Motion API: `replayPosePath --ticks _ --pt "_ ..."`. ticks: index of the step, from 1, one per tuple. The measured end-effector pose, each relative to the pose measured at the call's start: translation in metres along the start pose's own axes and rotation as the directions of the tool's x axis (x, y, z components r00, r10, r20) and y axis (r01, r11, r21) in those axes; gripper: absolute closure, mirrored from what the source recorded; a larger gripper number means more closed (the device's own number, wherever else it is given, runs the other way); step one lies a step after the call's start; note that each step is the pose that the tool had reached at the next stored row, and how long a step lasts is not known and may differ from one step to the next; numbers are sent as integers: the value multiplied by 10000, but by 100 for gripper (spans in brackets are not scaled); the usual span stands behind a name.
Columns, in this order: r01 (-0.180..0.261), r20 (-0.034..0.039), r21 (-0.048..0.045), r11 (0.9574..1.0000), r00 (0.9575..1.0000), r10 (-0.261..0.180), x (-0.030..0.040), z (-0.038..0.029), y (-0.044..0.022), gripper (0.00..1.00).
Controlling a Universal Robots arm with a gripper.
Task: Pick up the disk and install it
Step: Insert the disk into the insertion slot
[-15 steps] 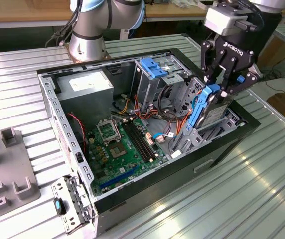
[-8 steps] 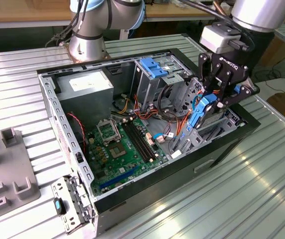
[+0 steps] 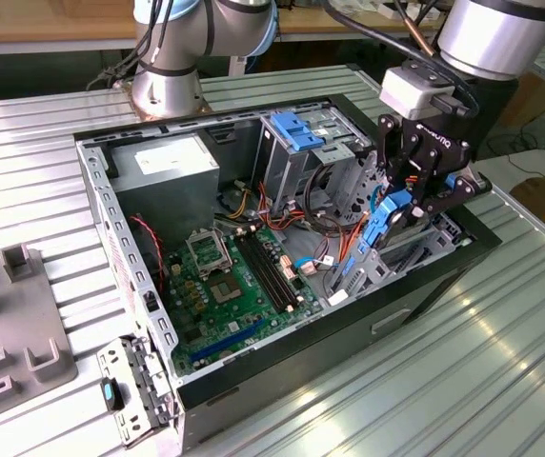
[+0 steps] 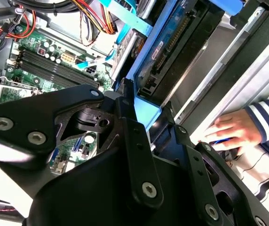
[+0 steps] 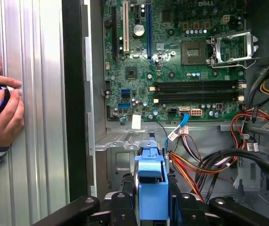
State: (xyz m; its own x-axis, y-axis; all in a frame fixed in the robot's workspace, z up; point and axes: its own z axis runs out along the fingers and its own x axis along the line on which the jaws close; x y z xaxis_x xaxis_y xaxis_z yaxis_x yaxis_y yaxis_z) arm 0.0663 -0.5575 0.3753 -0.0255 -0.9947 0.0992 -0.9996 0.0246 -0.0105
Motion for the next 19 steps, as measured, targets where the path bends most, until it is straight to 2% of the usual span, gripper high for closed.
replayPosePath --ticks 3,6,7,12,14,18,19 --pt "0 5 0 10000 10000 0 -13 124 1 64" --pt "-1 7 0 10000 10000 1 -17 166 -21 64" --pt "-1 6 -1 10000 10000 1 -20 199 -21 64" --pt "0 3 0 10000 10000 0 -19 202 -22 63" --pt "0 4 0 10000 10000 0 -18 203 -21 53" --pt "0 3 -1 10000 10000 0 -17 201 -21 53" --pt "0 2 0 10000 10000 0 -13 163 -22 53"
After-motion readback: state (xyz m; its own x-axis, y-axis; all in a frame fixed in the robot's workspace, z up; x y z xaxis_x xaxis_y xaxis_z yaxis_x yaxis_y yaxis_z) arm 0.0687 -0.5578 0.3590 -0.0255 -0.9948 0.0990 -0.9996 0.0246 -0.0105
